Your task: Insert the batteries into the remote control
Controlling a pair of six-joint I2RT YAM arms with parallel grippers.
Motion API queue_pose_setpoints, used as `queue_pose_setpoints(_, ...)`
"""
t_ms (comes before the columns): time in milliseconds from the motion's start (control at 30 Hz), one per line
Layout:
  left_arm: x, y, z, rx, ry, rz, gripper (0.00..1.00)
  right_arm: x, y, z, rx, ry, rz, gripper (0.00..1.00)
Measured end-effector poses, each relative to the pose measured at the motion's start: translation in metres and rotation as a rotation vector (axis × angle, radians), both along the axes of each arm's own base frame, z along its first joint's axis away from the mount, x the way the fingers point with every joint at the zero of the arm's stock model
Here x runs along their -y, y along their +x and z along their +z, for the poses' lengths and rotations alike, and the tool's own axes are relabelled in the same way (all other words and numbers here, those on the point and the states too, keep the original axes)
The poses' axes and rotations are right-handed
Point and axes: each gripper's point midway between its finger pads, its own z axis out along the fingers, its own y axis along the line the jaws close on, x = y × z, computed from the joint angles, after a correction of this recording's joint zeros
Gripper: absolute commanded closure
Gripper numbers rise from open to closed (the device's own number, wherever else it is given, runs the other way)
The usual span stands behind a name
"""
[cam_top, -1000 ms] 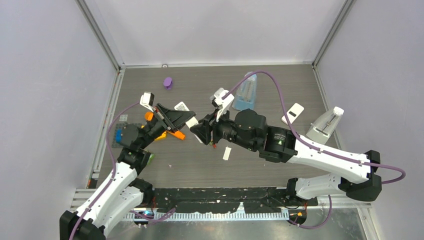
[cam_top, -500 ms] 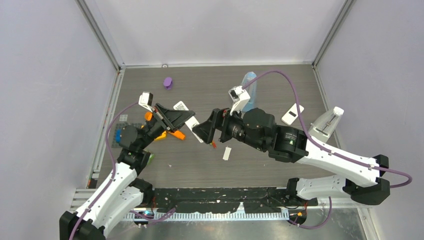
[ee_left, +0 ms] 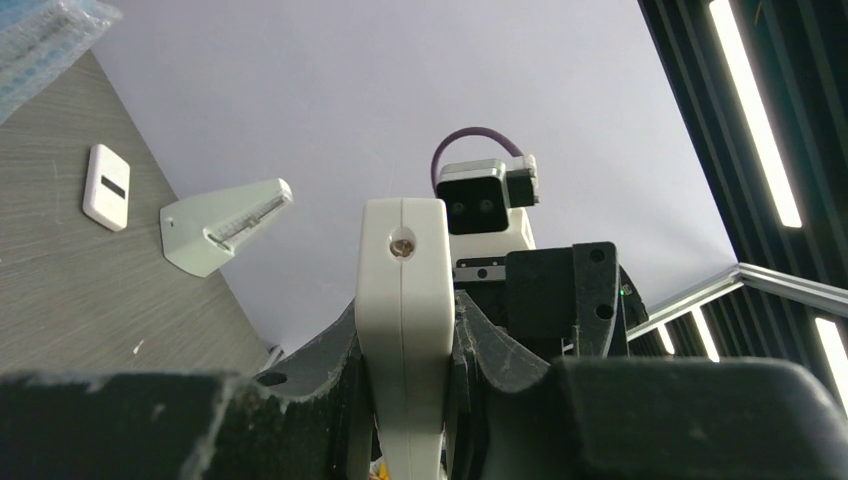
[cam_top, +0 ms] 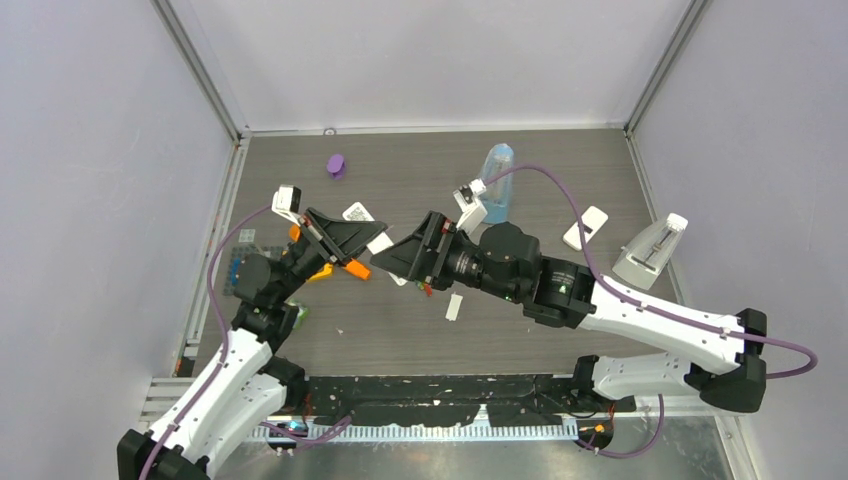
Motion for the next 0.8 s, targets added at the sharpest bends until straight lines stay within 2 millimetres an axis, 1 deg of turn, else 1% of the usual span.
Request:
queue_pose_setpoints(100, -0.001, 0.000, 0.001, 0.003, -0.001, 0.003, 1.00, -0.008, 0.001, -0.004, -0.057, 0.039, 0.008, 0.01)
queue_pose_setpoints(300, -0.001, 0.000, 0.001, 0.002, -0.003, 0.007, 1.00, -0.020, 0.001, -0.013, -0.142, 0.069, 0.019, 0.13)
queue_pose_setpoints(400, -0.001, 0.001, 0.001, 0.003, -0.004, 0.009, 1.00, -0.022, 0.002, -0.013, -0.163, 0.095, 0.018, 0.21)
queue_pose_setpoints(500, -0.001, 0.001, 0.001, 0.004, -0.004, 0.009, 1.00, -0.023, 0.005, -0.013, -0.176, 0.125, 0.017, 0.25)
queue_pose_setpoints(600, -0.001, 0.000, 0.002, 0.004, -0.004, 0.008, 1.00, -0.022, 0.008, -0.020, -0.197, 0.135, 0.011, 0.31)
queue_pose_setpoints(633, -0.001, 0.000, 0.002, 0.005, -0.005, 0.008, 1.00, -0.022, 0.009, -0.023, -0.205, 0.135, 0.008, 0.36)
queue_pose_setpoints(700, -0.001, 0.000, 0.002, 0.006, -0.005, 0.008, 1.00, -0.021, 0.011, -0.027, -0.219, 0.137, 0.002, 0.40)
queue_pose_setpoints(800, -0.001, 0.001, 0.001, 0.007, -0.004, 0.009, 1.00, -0.021, 0.012, -0.025, -0.228, 0.166, 0.004, 0.41)
